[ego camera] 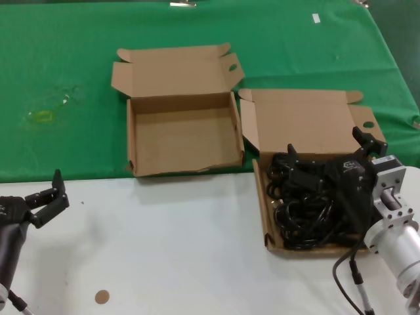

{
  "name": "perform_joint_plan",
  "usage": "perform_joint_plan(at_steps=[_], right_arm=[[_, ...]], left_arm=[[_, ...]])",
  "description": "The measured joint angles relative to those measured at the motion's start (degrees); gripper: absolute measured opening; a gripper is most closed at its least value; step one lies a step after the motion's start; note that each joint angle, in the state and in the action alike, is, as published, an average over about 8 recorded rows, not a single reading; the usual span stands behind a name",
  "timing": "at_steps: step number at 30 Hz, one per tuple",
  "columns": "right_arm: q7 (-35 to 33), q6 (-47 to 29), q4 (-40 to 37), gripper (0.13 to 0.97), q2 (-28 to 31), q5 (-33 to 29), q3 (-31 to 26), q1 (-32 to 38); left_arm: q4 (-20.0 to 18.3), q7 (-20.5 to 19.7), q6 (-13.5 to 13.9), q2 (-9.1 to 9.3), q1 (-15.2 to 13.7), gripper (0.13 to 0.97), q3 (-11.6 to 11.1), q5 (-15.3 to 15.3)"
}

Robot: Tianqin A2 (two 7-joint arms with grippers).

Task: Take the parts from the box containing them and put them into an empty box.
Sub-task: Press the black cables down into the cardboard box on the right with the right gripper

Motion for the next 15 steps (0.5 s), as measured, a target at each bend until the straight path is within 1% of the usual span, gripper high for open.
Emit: perform_joint_plan(at_steps=[15], right_arm=[[0.0,0.0,0.0,0.966,0.0,0.0,0.0,0.0]], left_arm=[[0.0,0.0,0.0,0.0,0.0,0.966,0.0,0.0]])
